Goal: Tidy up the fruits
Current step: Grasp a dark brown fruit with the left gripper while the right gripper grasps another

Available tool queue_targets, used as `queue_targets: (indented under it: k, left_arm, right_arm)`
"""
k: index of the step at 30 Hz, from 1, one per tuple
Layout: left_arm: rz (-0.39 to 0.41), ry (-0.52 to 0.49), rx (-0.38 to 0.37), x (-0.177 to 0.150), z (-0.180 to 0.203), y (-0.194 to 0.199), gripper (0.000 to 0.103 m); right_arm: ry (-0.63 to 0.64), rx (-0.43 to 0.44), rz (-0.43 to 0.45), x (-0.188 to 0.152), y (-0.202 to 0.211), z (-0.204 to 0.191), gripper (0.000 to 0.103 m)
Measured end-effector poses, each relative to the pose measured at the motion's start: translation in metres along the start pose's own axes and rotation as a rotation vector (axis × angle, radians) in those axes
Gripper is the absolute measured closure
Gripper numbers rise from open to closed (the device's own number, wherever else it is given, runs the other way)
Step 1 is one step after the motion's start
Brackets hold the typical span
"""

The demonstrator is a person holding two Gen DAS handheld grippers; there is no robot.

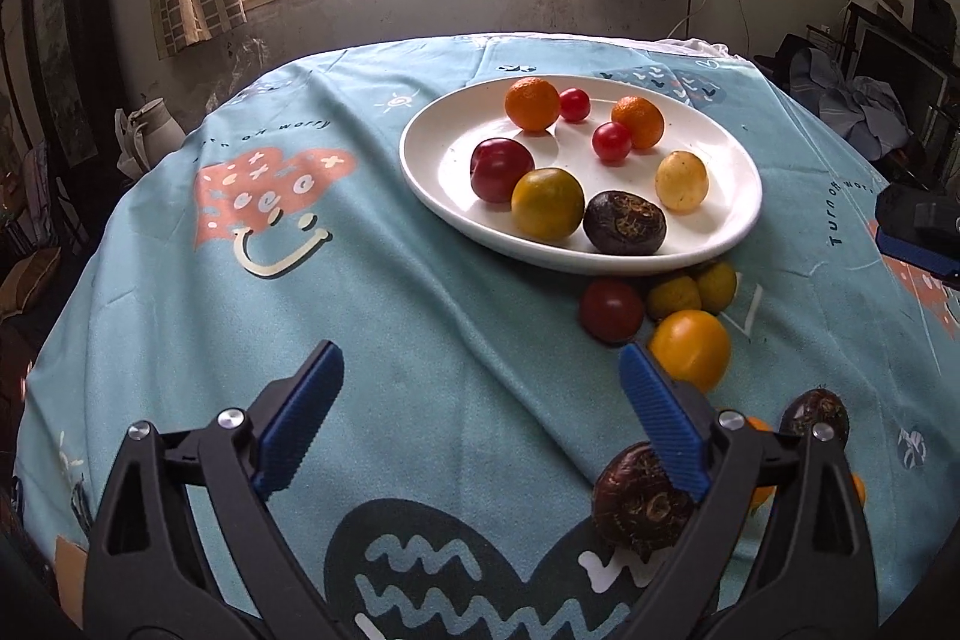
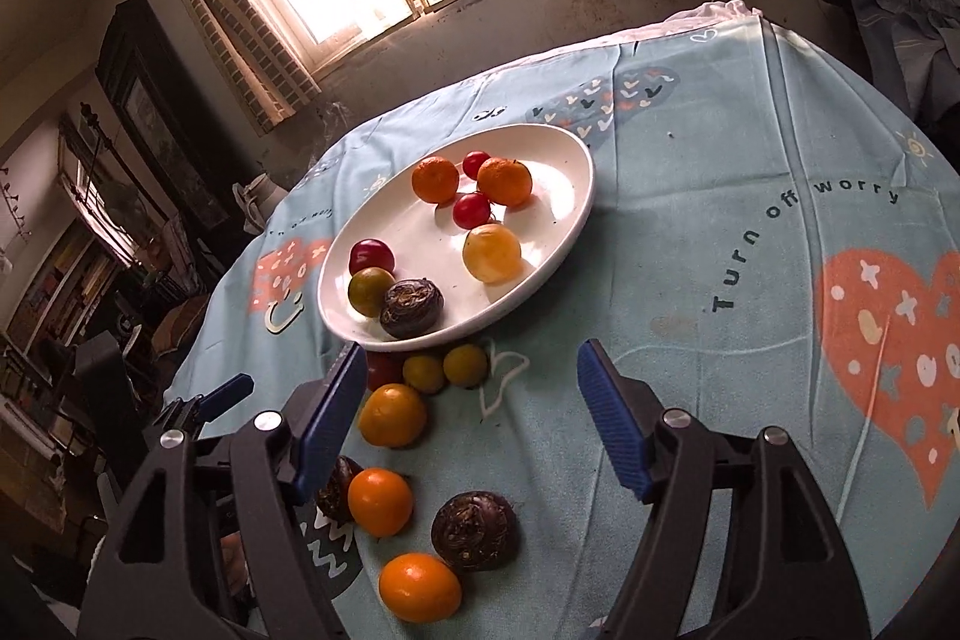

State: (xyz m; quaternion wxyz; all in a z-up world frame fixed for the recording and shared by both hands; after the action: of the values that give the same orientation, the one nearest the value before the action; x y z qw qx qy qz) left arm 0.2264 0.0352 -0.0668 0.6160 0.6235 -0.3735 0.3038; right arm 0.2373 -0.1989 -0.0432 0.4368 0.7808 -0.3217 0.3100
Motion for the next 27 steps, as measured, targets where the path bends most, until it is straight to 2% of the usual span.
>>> queue_targets:
  k: [4,8,12,16,20,22,23,24,27]
  left_arm:
    - [-0.018,-0.007,-0.005,-0.003,0.001,-0.001,0.008]
    - [-0.019,-0.01,-0.05,-0.009,0.004,0.013,0.008]
    - [-0.016,-0.077,-0.1,-0.022,0.018,0.03,0.008]
    - [-0.017,-0.15,-0.13,-0.03,0.034,0.036,0.008]
    - [-0.045,-0.159,-0.162,-0.034,0.039,0.031,0.01]
    - [-0.053,-0.154,-0.189,-0.035,0.04,0.029,0.017]
    - [-0.066,-0.15,-0.205,-0.036,0.04,0.027,0.027]
    - [-0.083,-0.141,-0.228,-0.038,0.041,0.024,0.031]
    - [-0.122,-0.128,-0.266,-0.043,0.044,0.016,0.04]
  right_arm:
    - [0.012,0.032,-0.041,-0.007,-0.002,-0.006,0.03]
    - [0.037,0.06,-0.103,-0.025,0.003,-0.01,0.03]
    - [0.046,0.036,-0.102,-0.039,0.016,-0.002,0.03]
    - [0.019,0.02,-0.095,-0.038,0.018,0.006,0.03]
    - [0.018,0.016,-0.102,-0.038,0.016,0.006,0.03]
    - [0.018,0.017,-0.098,-0.037,0.017,0.006,0.03]
    - [0.017,0.017,-0.097,-0.037,0.017,0.006,0.03]
    - [0.016,0.017,-0.097,-0.037,0.018,0.006,0.03]
    - [0.012,0.013,-0.1,-0.037,0.017,0.007,0.03]
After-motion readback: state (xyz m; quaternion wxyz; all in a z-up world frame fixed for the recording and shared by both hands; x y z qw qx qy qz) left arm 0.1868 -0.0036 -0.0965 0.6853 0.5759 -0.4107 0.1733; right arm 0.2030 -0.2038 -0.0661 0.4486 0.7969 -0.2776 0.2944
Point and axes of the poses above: each gripper's, at about its wrist camera, not at the fingertips, and y roughly against the way its jaws point, z to its right, x to its top, the point moved 5 cm from there along -y, roughly the way its jaws point, and after that the axes turned 11 degrees about z, right-handed, at the moved point
